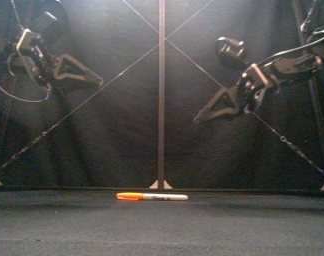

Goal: Uncap the pen

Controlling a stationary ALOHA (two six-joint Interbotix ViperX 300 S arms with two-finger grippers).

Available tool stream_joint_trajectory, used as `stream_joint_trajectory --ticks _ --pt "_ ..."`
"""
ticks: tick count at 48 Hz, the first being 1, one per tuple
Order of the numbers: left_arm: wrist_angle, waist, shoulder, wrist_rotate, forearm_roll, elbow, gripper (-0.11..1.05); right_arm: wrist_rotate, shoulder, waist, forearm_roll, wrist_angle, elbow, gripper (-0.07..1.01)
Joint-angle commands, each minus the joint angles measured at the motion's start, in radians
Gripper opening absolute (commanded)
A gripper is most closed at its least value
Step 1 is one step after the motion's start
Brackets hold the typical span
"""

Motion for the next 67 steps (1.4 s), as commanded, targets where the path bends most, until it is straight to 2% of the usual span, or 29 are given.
stream_joint_trajectory --ticks 1,3,10,17,25,34,40,48,50,54,57,60,64,67 --pt "-0.005 0.006 0.023 0.0 -0.023 -0.026 0.78 -0.002 0.075 -0.018 -0.008 -0.008 -0.069 0.88" --pt "0.0 0.008 0.031 0.0015 -0.029 -0.026 0.84 -0.002 0.112 -0.021 -0.014 -0.006 -0.094 0.91" --pt "0.011 0.009 0.052 0.0 -0.034 -0.028 0.97 0.002 0.206 -0.025 -0.043 0.037 -0.158 0.9" --pt "0.011 0.009 0.066 0.0015 -0.034 -0.032 0.98 0.002 0.268 -0.035 -0.043 0.075 -0.181 0.84" --pt "0.012 0.009 0.086 0.0031 -0.034 -0.043 0.98 0.011 0.287 -0.054 -0.043 0.086 -0.173 0.67" --pt "0.031 0.012 0.126 0.0046 -0.031 -0.069 0.98 0.011 0.276 -0.052 -0.043 0.13 -0.161 0.49" --pt "0.061 0.017 0.155 0.0046 -0.031 -0.083 0.98 0.006 0.279 -0.049 -0.044 0.138 -0.158 0.45" --pt "0.067 0.026 0.158 0.0061 -0.026 -0.087 0.98 0.008 0.224 -0.046 -0.044 0.15 -0.158 0.43" --pt "0.072 0.025 0.158 0.0061 -0.017 -0.094 0.98 0.003 0.192 -0.038 -0.044 0.163 -0.158 0.43" --pt "0.117 0.017 0.158 0.0046 0.02 -0.124 0.98 0.002 0.103 -0.003 -0.044 0.21 -0.16 0.43" --pt "0.183 0.009 0.163 0.0031 0.051 -0.158 0.98 0.003 0.034 0.029 -0.044 0.25 -0.16 0.43" --pt "0.272 0.002 0.176 0.0031 0.072 -0.199 0.98 0.003 -0.018 0.054 -0.044 0.273 -0.156 0.43" --pt "0.362 0.0 0.204 0.0031 0.075 -0.242 0.98 0.002 -0.063 0.086 -0.044 0.282 -0.152 0.43" --pt "0.388 0.002 0.23 0.0046 0.077 -0.268 0.98 0.002 -0.075 0.098 -0.044 0.287 -0.152 0.43"
